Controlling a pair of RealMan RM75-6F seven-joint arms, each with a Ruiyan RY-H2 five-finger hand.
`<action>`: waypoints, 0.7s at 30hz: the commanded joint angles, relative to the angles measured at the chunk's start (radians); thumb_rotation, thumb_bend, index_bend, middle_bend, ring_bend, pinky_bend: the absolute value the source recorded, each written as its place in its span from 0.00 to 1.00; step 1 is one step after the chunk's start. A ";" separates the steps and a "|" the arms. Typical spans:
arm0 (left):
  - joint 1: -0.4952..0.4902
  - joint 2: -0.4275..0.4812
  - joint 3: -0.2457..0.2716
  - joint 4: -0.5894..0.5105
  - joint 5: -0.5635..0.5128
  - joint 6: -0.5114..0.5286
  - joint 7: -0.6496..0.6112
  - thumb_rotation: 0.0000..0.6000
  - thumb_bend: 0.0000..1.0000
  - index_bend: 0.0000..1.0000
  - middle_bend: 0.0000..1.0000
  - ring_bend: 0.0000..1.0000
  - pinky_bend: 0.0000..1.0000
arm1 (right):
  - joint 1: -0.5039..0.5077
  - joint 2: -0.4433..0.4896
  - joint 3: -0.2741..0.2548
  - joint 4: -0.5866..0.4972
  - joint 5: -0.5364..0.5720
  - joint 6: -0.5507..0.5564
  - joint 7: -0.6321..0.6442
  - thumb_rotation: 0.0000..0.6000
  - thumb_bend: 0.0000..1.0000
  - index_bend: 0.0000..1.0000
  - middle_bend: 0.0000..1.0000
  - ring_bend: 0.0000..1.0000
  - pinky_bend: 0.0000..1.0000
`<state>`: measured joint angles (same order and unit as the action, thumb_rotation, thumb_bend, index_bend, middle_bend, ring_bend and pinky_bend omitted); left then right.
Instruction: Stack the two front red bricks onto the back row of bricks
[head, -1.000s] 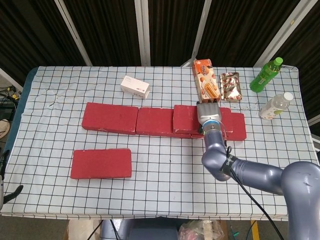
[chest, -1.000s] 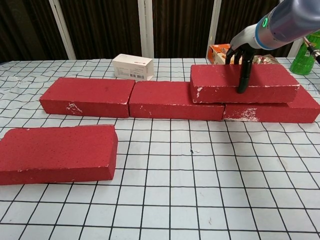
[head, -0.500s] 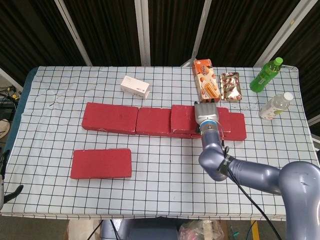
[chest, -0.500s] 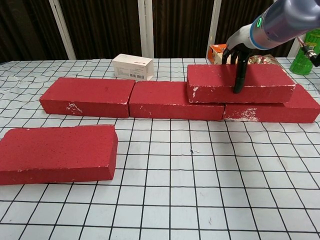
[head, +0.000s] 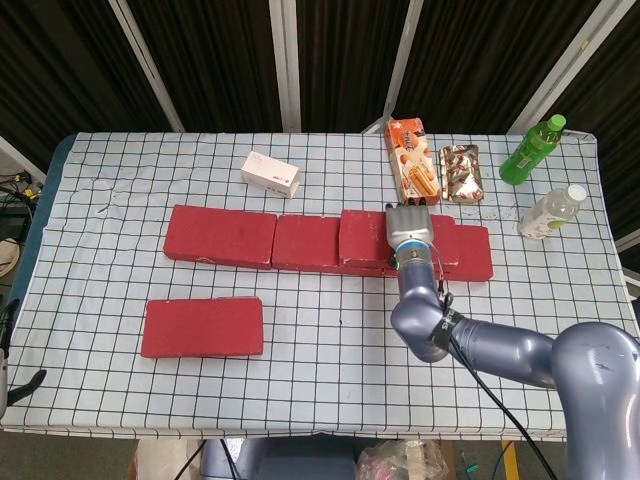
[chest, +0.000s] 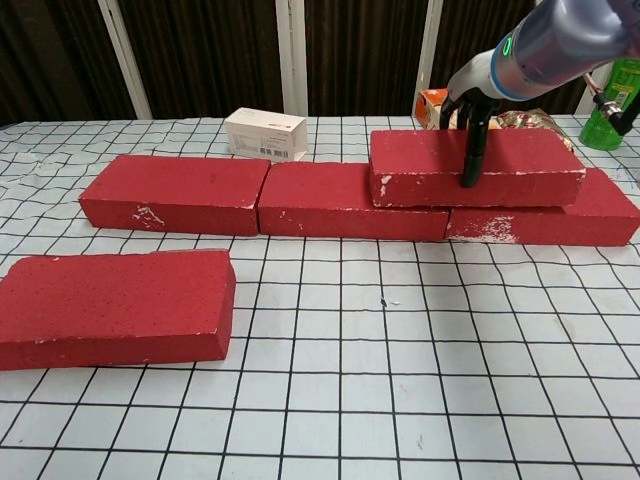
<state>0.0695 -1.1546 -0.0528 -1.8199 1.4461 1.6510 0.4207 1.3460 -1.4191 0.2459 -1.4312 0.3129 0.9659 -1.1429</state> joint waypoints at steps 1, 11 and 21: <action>0.000 0.000 0.000 -0.001 0.001 0.001 0.000 1.00 0.00 0.06 0.00 0.03 0.22 | -0.003 0.000 0.004 -0.001 0.003 0.001 -0.004 1.00 0.15 0.18 0.14 0.02 0.00; 0.000 0.000 0.001 -0.002 -0.001 0.000 0.005 1.00 0.00 0.06 0.00 0.03 0.22 | -0.008 0.003 0.020 -0.013 0.012 0.010 -0.025 1.00 0.15 0.13 0.08 0.00 0.00; 0.000 0.001 0.002 -0.004 -0.004 -0.002 0.005 1.00 0.00 0.06 0.00 0.03 0.22 | -0.009 0.002 0.036 -0.026 0.007 0.034 -0.032 1.00 0.15 0.11 0.04 0.00 0.00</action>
<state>0.0691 -1.1535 -0.0506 -1.8244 1.4419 1.6494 0.4255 1.3371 -1.4169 0.2808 -1.4568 0.3205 0.9994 -1.1744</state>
